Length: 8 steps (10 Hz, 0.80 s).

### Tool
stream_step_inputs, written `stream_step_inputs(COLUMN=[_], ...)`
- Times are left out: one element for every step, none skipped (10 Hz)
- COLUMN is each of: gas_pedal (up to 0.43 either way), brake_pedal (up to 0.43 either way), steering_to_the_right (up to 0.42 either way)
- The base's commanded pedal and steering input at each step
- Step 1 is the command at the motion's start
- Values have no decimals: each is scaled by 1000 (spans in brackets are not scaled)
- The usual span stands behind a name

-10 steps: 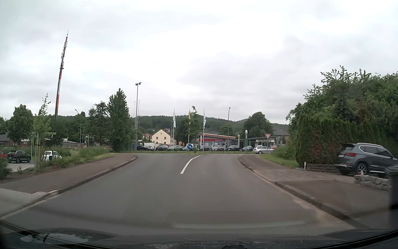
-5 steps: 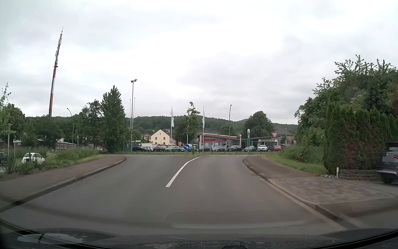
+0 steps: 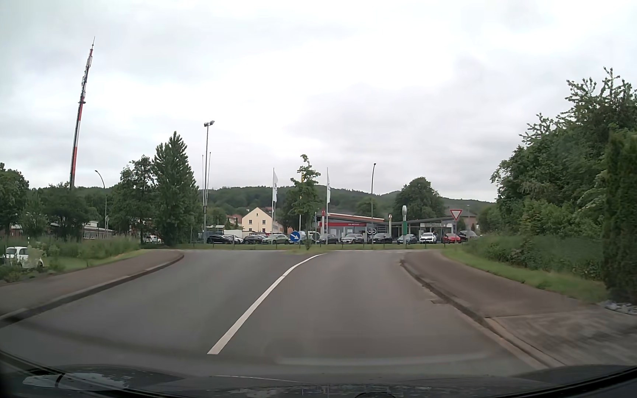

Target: Follow the waypoints while adhering to traffic rules and regulations

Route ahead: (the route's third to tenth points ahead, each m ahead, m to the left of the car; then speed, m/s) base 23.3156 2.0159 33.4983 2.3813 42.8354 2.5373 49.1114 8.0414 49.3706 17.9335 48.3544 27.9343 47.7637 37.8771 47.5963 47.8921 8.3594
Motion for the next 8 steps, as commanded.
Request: stream_step_inputs(gas_pedal=[177,169,169,169,138,67,20,0], brake_pedal=[0,0,0,0,0,0,0,0], steering_to_the_right=[-6,-5,-5,-5,-3,0,2,2])
